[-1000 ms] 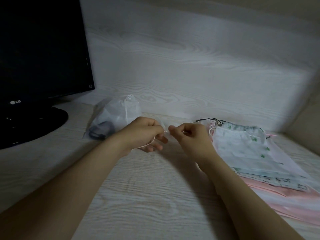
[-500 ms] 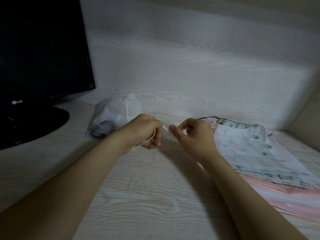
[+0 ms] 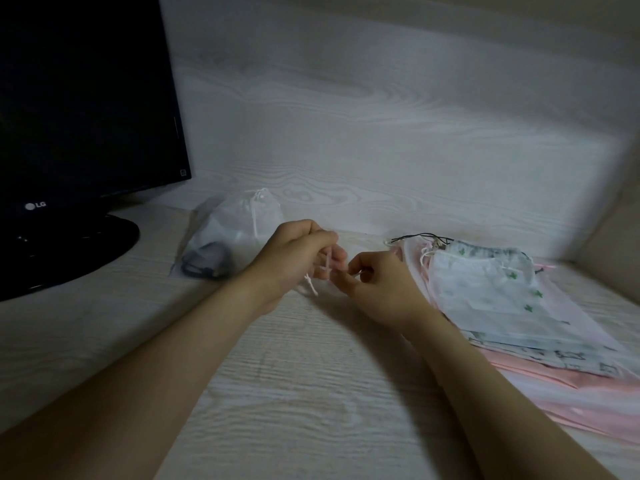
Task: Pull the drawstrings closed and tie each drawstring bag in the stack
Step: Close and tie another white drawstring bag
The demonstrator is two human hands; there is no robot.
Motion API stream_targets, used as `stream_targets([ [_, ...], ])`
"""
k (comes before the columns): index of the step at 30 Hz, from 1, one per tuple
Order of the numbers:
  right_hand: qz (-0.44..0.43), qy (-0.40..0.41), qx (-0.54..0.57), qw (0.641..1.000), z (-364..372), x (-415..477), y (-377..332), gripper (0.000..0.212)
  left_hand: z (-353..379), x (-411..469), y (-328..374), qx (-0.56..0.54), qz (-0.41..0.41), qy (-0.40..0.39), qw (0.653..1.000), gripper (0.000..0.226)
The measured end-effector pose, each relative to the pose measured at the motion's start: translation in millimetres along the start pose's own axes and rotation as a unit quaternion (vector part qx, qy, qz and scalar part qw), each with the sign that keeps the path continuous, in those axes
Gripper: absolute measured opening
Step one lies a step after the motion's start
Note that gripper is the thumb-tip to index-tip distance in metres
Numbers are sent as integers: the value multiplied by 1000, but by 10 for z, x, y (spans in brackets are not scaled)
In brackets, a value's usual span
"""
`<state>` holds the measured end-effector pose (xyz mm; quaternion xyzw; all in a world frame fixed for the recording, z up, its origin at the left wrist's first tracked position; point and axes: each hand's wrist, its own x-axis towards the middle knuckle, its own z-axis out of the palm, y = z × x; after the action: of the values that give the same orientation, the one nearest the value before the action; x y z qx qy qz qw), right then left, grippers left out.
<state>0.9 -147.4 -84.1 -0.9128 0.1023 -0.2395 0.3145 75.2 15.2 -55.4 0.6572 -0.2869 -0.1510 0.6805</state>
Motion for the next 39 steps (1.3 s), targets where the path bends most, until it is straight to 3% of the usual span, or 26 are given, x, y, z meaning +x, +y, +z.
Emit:
stream_targets([
  [3,-19,-9,-16,1000,7,-3,5,35,-21,-4,-11,-6,-35,-18,999,26],
  [8,-55,34,-26,998,-6,-3,-12,20,-49,20,-27,9,-74,-34,997,27],
  [12,-65,21,110,992,-22,-16,-52,14,-22,15,-55,56,-81,-54,994,27],
  [18,-64,7,201,977,-75,-49,-113,11,-10,3,-82,158,-33,-62,985,28],
  [30,-90,5,113,989,-69,-12,-43,11,-81,-52,-68,202,12,-78,976,30],
  [39,-43,-31,193,980,-62,-9,-116,25,-71,-46,-56,246,18,-83,966,37],
])
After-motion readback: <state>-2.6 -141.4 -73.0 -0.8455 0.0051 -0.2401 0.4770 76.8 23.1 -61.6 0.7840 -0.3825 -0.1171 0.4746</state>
